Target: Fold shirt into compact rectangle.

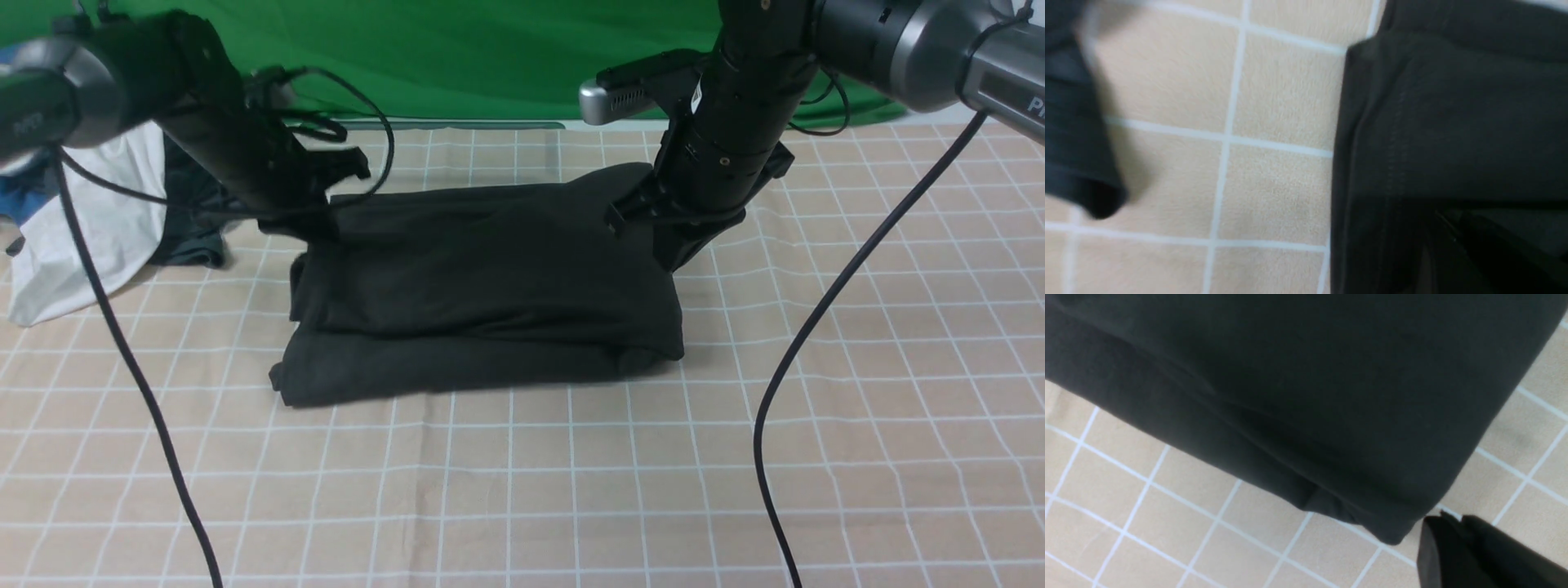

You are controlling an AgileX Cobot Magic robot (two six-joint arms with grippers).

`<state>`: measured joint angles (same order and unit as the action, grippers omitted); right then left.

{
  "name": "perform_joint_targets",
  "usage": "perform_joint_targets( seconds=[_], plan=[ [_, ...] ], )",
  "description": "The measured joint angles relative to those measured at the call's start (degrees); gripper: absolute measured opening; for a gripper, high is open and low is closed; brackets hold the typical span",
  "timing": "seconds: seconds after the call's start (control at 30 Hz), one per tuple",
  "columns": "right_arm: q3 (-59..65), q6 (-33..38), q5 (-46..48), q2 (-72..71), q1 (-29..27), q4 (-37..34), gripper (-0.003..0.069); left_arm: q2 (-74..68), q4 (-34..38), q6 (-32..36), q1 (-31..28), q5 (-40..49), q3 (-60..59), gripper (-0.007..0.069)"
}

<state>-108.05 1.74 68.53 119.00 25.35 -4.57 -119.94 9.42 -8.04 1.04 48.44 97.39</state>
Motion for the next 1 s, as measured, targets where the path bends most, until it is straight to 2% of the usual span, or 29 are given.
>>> perform_joint_targets(
  seconds=[0.3, 0.6, 0.83, 0.87, 0.9, 1.0],
  plan=[
    [0.00, -0.06, -0.02, 0.00, 0.00, -0.06, 0.0090, 3.59, -7.43, -5.89, 0.00, 0.28, 0.08, 0.0033],
    [0.00, -0.06, -0.02, 0.04, 0.00, -0.06, 0.0091, 2.11, -8.15, -6.83, 0.00, -2.08, 0.08, 0.0040],
    [0.00, -0.06, -0.02, 0.27, 0.06, -0.12, 0.0091, 2.14, -10.29, -6.88, 0.00, -1.70, 0.08, 0.0190],
    [0.00, -0.06, 0.05, 0.40, 0.10, -0.17, 0.0091, 2.51, -10.75, -7.01, 0.00, -0.13, 0.08, 0.0246],
    [0.00, -0.06, 0.11, 0.45, 0.10, -0.17, 0.0091, 2.75, -10.87, -7.01, 0.00, 1.31, 0.08, 0.0269],
    [0.00, -0.06, 0.42, 0.52, 0.10, -0.17, 0.0091, 3.54, -10.93, -7.01, 0.00, 7.57, 0.08, 0.0302]
  ],
)
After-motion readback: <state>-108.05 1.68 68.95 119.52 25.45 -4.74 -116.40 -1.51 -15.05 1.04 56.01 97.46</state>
